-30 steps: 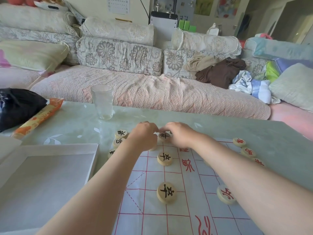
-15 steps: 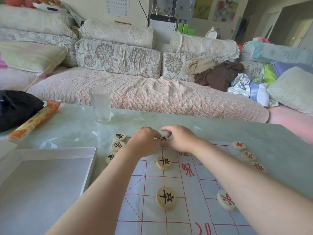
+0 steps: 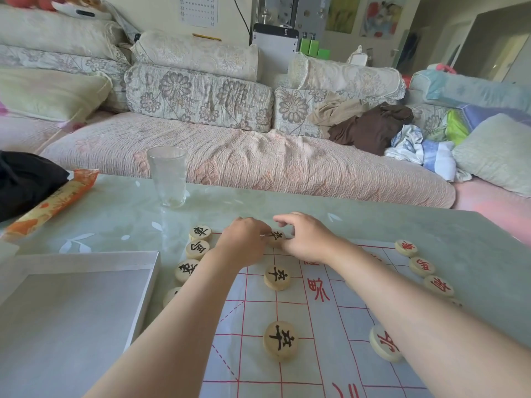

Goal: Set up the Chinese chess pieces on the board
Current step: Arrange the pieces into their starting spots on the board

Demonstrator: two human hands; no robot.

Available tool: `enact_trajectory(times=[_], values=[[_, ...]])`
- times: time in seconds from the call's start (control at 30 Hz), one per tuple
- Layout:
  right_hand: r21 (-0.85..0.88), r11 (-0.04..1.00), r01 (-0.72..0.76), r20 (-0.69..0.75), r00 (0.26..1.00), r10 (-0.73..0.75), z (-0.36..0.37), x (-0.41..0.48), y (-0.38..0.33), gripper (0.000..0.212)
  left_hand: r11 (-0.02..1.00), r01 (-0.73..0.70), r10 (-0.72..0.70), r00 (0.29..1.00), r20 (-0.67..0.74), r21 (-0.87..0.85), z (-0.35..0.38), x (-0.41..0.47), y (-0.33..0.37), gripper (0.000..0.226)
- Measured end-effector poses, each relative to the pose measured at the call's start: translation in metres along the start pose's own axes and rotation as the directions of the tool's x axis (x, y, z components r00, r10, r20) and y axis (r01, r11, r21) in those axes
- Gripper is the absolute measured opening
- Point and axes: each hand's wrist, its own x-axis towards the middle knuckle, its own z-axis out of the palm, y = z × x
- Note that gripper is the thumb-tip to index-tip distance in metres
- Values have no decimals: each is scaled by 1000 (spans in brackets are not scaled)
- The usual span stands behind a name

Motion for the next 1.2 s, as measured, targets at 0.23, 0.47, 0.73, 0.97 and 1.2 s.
enact_trajectory(times=[0.23, 0.47, 0.73, 0.97, 1.2], values=[[10, 999, 30, -10, 999, -30, 3, 0, 1, 68, 999, 18, -19, 1000, -23, -46, 5, 3, 2, 27], [14, 999, 38, 3, 999, -38, 6, 0, 0, 62, 995, 13, -18, 999, -48, -101, 6, 2, 1, 27], [22, 1000, 22, 28, 999, -23, 1, -3, -5, 61, 996, 10, -15, 998, -54, -84, -1, 0, 3, 34], [22, 996, 84, 23, 996, -85, -10, -8, -33, 46, 995, 16, -23, 996, -81, -96, -38, -4, -11, 31], [-233, 964, 124, 134, 987, -94, -2, -18, -68, 49, 999, -35, 33, 999, 43, 31, -53, -27, -26, 35]])
